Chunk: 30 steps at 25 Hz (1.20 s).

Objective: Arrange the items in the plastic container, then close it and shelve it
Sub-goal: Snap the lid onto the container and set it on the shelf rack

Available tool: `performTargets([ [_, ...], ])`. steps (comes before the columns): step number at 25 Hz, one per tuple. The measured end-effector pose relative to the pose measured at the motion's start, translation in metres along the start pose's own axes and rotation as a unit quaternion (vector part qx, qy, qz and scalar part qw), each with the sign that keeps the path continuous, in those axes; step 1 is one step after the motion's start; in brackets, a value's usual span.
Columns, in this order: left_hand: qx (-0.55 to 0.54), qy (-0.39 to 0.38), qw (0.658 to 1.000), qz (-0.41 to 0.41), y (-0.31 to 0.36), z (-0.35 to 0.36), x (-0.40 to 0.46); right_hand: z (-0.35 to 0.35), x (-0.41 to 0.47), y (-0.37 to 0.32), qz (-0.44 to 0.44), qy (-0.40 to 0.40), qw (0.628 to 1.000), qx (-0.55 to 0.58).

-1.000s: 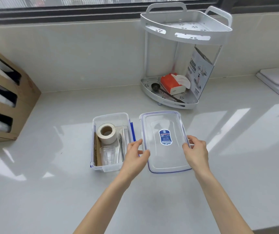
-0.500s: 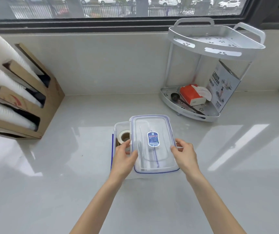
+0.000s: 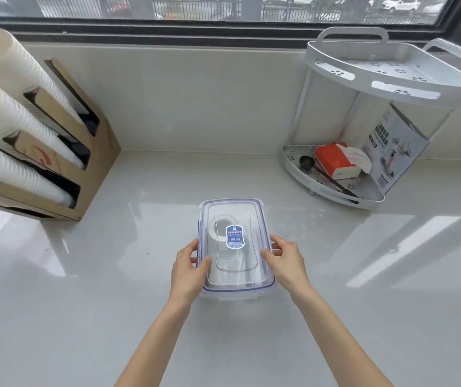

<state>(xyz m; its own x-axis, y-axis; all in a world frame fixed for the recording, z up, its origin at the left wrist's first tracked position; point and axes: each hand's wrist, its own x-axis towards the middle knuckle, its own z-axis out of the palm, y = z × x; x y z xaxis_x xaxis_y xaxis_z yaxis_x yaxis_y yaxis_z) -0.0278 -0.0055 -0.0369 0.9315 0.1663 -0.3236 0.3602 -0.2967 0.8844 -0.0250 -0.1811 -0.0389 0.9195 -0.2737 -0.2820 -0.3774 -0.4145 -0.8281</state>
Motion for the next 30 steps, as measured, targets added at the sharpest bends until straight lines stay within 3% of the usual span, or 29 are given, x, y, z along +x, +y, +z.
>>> performTargets([
  [18,0.049,-0.011,0.998,0.029,-0.008,0.005,0.009,0.007,0.003,0.004,0.003,-0.008,1.0,-0.017],
  [28,0.028,-0.013,0.999,0.032,-0.013,0.005,0.009,0.0,0.003,0.019,0.159,-0.085,0.977,0.118],
  [30,0.026,-0.013,0.999,0.031,-0.013,0.005,0.01,0.001,0.003,0.02,0.157,-0.067,0.978,0.121],
])
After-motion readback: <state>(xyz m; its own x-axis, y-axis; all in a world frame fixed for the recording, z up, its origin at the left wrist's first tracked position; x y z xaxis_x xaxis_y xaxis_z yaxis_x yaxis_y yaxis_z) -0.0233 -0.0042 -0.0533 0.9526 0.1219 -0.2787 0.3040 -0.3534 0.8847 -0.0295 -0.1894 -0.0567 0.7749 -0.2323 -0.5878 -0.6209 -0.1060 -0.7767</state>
